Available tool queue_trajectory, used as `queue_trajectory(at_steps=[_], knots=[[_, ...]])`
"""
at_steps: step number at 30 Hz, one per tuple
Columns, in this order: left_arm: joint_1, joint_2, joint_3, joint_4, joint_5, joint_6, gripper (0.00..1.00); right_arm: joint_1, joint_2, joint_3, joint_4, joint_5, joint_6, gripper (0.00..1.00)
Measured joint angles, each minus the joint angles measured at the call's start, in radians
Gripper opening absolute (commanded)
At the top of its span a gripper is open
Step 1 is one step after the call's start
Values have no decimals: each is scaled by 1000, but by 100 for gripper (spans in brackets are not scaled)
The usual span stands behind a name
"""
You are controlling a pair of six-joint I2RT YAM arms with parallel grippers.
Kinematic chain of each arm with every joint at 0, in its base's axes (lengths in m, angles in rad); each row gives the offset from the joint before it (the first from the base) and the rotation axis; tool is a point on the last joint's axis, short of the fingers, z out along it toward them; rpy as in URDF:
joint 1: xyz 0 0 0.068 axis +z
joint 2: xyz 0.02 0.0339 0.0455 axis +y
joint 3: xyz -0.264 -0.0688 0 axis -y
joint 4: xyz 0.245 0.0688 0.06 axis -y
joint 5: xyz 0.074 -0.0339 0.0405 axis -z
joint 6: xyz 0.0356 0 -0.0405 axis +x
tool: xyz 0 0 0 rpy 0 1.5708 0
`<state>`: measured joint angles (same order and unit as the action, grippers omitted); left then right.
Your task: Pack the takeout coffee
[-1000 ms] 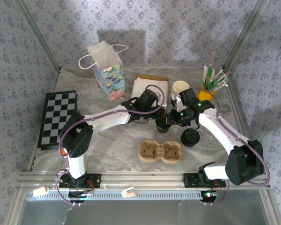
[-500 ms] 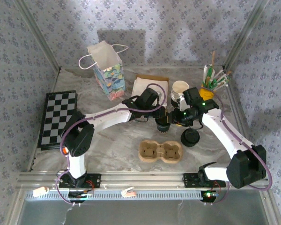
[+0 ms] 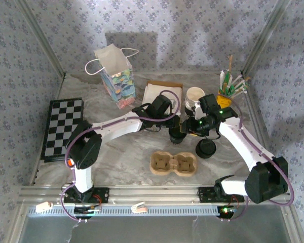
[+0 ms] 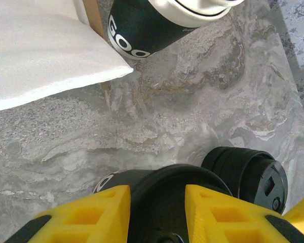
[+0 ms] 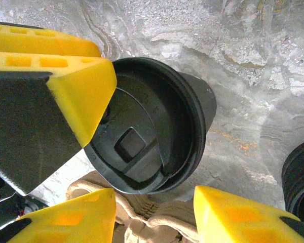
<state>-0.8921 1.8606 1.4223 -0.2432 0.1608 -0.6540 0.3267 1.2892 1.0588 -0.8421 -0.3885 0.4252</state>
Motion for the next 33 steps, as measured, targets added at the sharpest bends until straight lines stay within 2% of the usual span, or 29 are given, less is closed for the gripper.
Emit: queue_trajectory(at_steps=[10,17,24,27,33], knots=[[7,-56,18,-65,-12,48,37,8,-42,56,4,38,-4,64],[48,-191,118,-251,-167,146,44,89,-57,93,68,87,-13,75],[149,-301,225,-426,-380,238,48,137,-57,93,174,97,-14,88],[203,-309,251,-473,-438,276,51,151,-55,93,220,91,-16,90],[309,-281,346,-546,-468,429,56,159,-34,94,257,83,-31,93]])
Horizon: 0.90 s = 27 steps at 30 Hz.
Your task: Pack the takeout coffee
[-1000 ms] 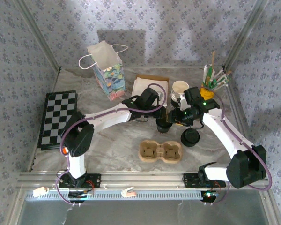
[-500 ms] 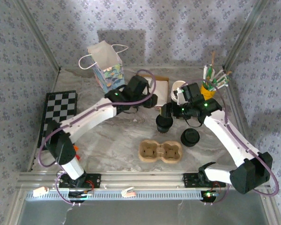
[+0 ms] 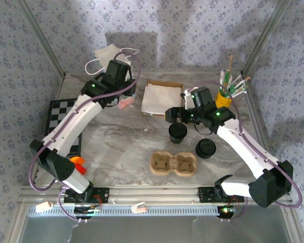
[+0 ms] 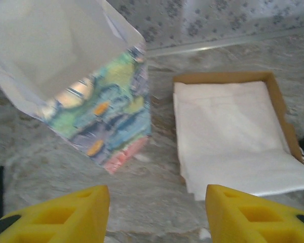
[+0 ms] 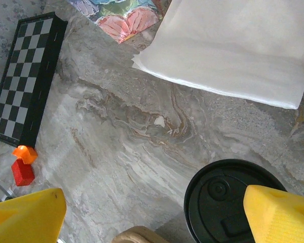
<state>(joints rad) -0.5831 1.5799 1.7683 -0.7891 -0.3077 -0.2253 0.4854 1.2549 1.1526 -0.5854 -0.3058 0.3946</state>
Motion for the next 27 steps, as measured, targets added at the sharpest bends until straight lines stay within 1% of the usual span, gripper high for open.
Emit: queue_trajectory(at_steps=[5,10,13,19,22,27], knots=[[47,74,136,-34,12,168,58,0,4,0,16,3,-11,96],[68,193,269,-97,53,304,60,0,16,31,15,8,-21,99],[73,284,355,-136,56,373,61,2,17,39,23,14,-22,99],[77,489,611,-232,25,455,60,5,46,42,29,24,-23,100],[84,529,657,-260,14,480,60,6,66,48,30,31,-23,99],[117,535,682,-294,18,496,58,6,101,66,29,31,-31,100]])
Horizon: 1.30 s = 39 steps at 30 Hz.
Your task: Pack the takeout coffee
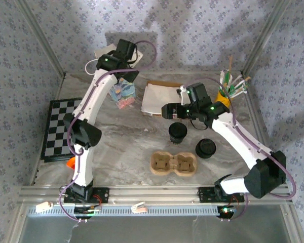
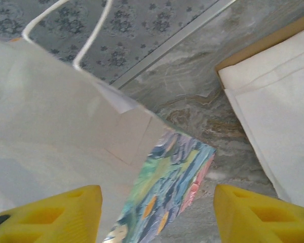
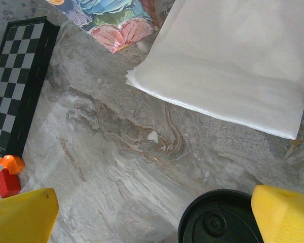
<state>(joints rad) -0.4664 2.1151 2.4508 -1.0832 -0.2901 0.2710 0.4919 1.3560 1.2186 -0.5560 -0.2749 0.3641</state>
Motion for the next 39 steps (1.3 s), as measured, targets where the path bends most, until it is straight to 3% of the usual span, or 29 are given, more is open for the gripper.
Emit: queue_trajectory(at_steps=[12,18,24,32,39], knots=[[71,47,54,-83,116,-4,45,-1,43,35,-21,-10,-24,99],[79,83,88,-124,144,10,33,-10,55,43,-58,-35,-38,99],[81,93,127,-162,172,26,15,-12,53,43,-58,-37,-44,100],[83,81,138,-237,207,32,4,-11,23,43,-84,-26,-43,99],[58,-135,-113,-254,239,23,3,13,-9,42,-130,4,-38,99]])
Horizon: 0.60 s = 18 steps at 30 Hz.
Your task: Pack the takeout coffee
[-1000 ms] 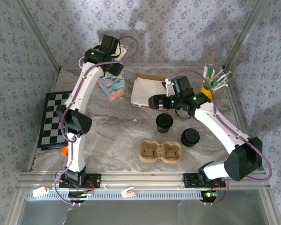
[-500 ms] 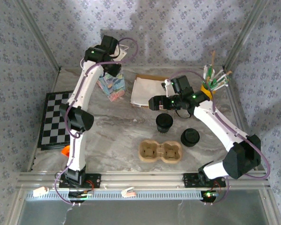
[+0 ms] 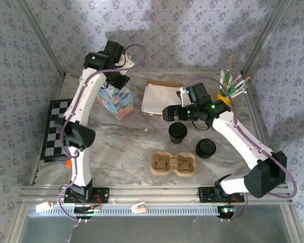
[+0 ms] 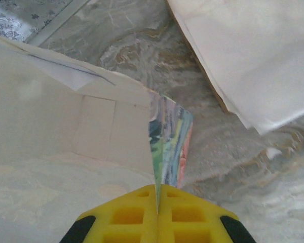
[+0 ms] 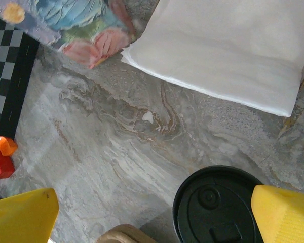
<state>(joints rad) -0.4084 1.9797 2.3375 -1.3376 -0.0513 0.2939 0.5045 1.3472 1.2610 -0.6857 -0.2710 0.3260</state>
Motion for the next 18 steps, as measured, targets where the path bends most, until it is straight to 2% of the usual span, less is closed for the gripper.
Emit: queue_trajectory(at_steps=[7,13,15,18], knots=[[-129,-346,-411,68,14,-23,4,43,-56,-26,-26,34,25,99],[-275,-475,-601,85,6,-36,6,114,-64,-53,-52,96,45,99],[-311,-487,-640,85,2,-37,10,137,-65,-59,-56,112,51,99],[-335,-489,-660,82,-10,-42,26,154,-83,-89,-52,130,64,99]])
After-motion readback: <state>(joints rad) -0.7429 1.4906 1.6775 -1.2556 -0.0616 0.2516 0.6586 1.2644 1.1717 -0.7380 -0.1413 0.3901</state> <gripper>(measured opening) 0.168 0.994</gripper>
